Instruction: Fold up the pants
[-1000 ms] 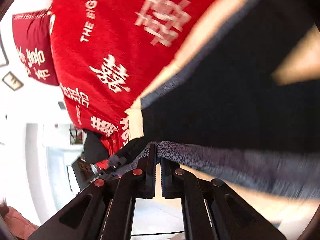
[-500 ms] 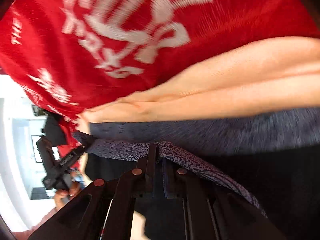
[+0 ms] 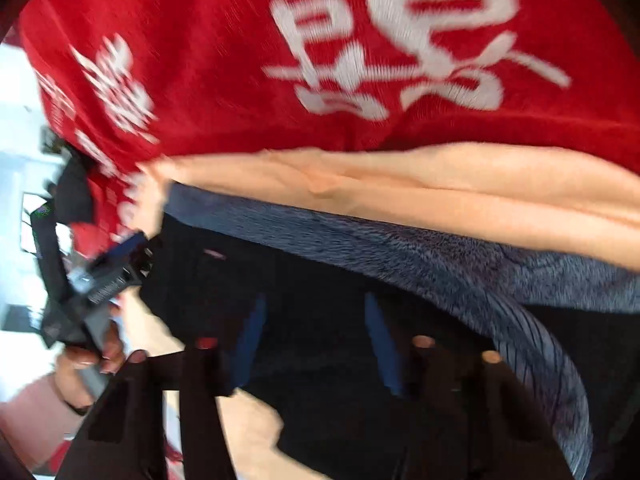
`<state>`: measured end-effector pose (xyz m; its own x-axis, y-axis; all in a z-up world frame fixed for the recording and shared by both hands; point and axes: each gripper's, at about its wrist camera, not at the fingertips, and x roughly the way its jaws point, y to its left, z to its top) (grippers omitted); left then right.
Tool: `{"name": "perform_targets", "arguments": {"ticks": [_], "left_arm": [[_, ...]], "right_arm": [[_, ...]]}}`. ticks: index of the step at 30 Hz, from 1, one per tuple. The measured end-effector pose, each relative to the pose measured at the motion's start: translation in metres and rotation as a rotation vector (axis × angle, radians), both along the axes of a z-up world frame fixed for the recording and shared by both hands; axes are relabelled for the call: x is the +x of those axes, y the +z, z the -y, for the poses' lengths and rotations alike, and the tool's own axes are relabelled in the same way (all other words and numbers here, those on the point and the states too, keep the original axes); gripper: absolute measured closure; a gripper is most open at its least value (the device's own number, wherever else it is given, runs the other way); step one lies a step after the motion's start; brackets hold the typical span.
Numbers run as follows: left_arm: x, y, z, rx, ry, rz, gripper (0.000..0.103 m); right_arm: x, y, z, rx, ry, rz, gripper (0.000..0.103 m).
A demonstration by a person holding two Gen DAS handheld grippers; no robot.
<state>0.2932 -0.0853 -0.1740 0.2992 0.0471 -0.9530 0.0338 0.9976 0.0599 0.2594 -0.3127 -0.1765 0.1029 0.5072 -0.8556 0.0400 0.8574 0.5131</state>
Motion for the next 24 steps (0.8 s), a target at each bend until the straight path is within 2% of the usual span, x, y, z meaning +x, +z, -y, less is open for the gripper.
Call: {"name": "perform_targets", "arguments": {"ticks": [2,3,4,5,7,8,10,12,16,21,24], "left_arm": [[0.006,-0.024,0.000,0.038,0.037,-0.029,0.016],[0.009,-0.032,-0.002,0.040,0.054,-0.040,0.016],[0.011,-0.039,-0.003,0.042,0.066,-0.042,0.015],[0.012,-0.041,-0.002,0.057,0.066,-0.023,0.008],[0.013,-0.043,0.001,0.085,0.054,-0.020,0.007],[0.013,-0.040,0.002,0.089,0.058,-0.032,0.007],[0.009,-0.034,0.005,0.078,0.061,-0.062,0.007],[-0.003,-0.022,0.014,0.059,0.045,-0.073,0.007],[-0.046,0.005,0.039,0.048,-0.025,-0.076,0.007],[-0.089,0.024,0.086,0.012,-0.150,-0.107,0.007],[-0.123,0.028,0.126,-0.027,-0.267,-0.137,0.007]], "right_arm": [[0.009,-0.020,-0.002,-0.023,0.001,-0.010,0.053],[0.012,-0.025,0.000,-0.038,0.007,-0.004,0.061],[0.014,-0.026,0.003,-0.050,0.006,0.020,0.063],[0.019,-0.023,0.007,-0.082,-0.005,0.050,0.063],[0.022,-0.014,0.019,-0.119,-0.069,0.070,0.060],[0.022,-0.005,0.032,-0.092,-0.125,0.088,0.058],[0.016,0.006,0.048,-0.029,-0.165,0.103,0.041],[0.000,0.023,0.062,-0.002,-0.181,0.119,0.036],[-0.044,0.044,0.080,-0.019,-0.192,0.113,0.036],[-0.130,0.056,0.118,-0.078,-0.316,0.070,0.036],[-0.186,0.058,0.145,-0.099,-0.405,0.031,0.036]]}}
